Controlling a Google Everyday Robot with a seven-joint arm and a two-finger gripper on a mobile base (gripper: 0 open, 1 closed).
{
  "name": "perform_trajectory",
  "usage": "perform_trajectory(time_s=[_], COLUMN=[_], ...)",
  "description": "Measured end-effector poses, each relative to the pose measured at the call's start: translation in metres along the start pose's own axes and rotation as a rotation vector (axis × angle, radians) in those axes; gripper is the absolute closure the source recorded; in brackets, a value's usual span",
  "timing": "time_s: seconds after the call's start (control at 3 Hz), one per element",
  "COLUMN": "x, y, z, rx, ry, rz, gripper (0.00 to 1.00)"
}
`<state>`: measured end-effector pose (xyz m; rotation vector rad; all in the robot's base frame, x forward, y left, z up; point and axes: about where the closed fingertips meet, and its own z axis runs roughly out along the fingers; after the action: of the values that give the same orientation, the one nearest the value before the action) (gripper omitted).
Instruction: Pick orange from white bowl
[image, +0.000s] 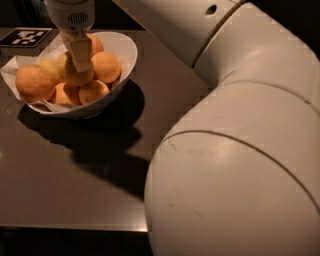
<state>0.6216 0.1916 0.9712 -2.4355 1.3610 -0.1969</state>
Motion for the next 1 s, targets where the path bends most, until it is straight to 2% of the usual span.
perform_trajectory(time_s=[0.33, 0.67, 1.0], x=[0.0000, 0.0000, 0.0000], y=[0.0000, 0.0000, 0.0000], z=[0.0000, 0.0000, 0.0000], rx=[0.000, 0.000, 0.000], ry=[0.000, 0.000, 0.000], rz=[0.000, 0.000, 0.000], gripper=[1.00, 0.82, 0.59])
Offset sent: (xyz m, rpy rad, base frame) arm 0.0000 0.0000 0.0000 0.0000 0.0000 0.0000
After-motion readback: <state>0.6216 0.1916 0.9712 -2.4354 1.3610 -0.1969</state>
